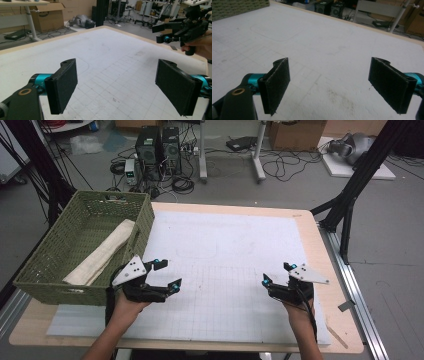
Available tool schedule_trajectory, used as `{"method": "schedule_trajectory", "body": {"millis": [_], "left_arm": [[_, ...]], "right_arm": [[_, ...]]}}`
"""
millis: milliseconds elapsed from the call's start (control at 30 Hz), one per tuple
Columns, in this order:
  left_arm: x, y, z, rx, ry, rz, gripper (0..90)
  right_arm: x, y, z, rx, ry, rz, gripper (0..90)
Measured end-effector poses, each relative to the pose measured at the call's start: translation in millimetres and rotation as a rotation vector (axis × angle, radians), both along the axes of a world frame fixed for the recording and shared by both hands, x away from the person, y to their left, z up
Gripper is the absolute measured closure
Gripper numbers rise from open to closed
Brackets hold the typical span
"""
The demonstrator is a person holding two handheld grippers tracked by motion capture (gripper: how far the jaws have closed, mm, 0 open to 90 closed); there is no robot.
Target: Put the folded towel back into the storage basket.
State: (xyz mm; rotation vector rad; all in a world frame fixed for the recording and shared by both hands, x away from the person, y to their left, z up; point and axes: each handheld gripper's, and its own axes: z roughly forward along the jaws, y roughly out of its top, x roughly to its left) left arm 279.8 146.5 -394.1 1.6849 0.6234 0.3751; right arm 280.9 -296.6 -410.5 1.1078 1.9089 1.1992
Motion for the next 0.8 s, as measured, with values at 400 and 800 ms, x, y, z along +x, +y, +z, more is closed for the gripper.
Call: {"method": "schedule_trajectory", "body": {"millis": [400, 800], "left_arm": [[3.5, -13.5, -30.5, 0.059, 0.051, -0.023, 18.4], [5.5, -9.8, -33.7, 0.041, 0.057, 0.002, 18.4]], "right_arm": [[-15.7, -32.2, -11.7, 0.016, 0.016, -0.111, 16.5], [-12.3, -28.9, -19.1, -0.017, 0.050, -0.082, 16.5]]}}
